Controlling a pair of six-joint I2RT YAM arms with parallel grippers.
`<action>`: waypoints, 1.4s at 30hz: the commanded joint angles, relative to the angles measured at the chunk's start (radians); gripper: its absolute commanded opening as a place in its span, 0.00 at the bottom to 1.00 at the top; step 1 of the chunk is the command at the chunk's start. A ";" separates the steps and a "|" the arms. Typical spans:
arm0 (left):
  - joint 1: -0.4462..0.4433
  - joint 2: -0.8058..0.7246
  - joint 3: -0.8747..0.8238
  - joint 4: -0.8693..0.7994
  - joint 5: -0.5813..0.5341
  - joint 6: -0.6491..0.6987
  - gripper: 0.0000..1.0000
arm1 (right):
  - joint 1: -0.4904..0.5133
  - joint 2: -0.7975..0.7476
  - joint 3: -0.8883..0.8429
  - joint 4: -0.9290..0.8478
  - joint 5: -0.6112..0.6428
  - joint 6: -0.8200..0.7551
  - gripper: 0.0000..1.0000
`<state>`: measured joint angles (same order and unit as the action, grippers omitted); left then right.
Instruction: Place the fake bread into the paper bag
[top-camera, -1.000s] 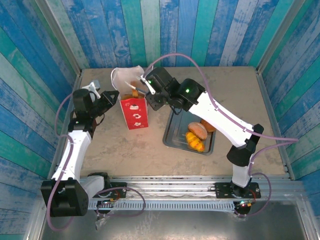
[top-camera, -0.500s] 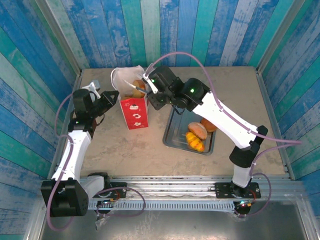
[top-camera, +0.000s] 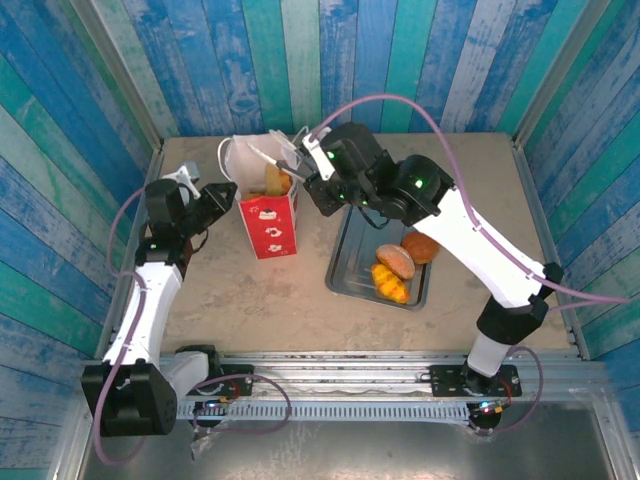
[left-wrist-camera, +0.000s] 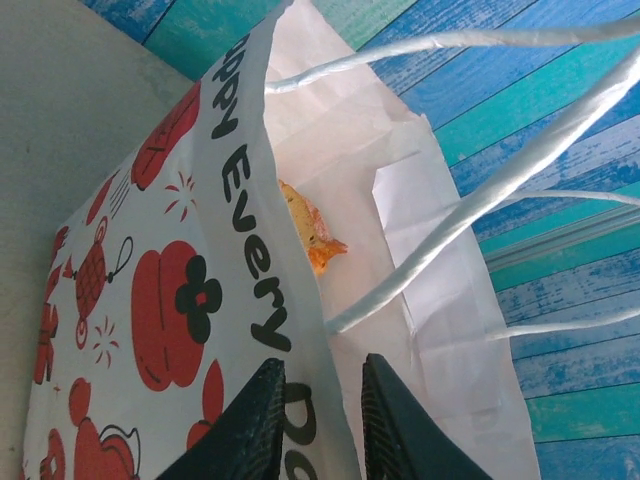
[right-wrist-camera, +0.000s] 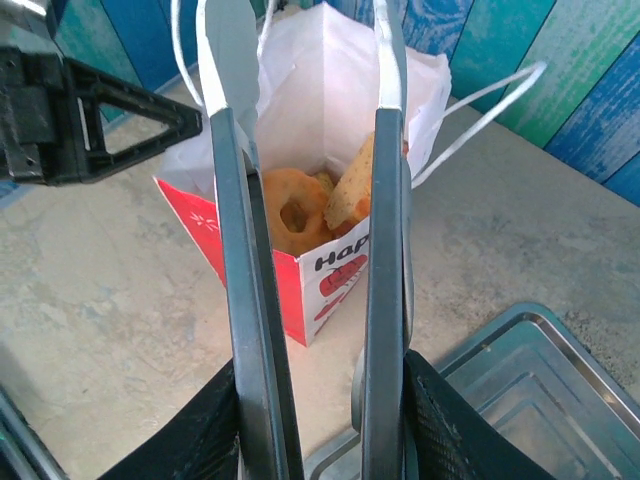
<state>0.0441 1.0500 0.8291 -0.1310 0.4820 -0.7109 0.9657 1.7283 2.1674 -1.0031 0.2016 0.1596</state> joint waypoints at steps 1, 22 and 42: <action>0.004 -0.047 0.012 -0.028 -0.025 0.029 0.30 | -0.001 -0.066 0.000 0.024 -0.003 0.032 0.39; 0.003 -0.173 0.045 -0.154 -0.131 0.118 0.68 | -0.016 -0.345 -0.225 -0.124 0.158 0.217 0.39; 0.003 -0.317 -0.037 -0.222 -0.218 0.213 0.94 | -0.193 -0.379 -0.606 -0.429 0.046 0.275 0.40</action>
<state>0.0441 0.7464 0.8055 -0.3389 0.2779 -0.5201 0.7761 1.3354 1.5860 -1.3876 0.2680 0.4267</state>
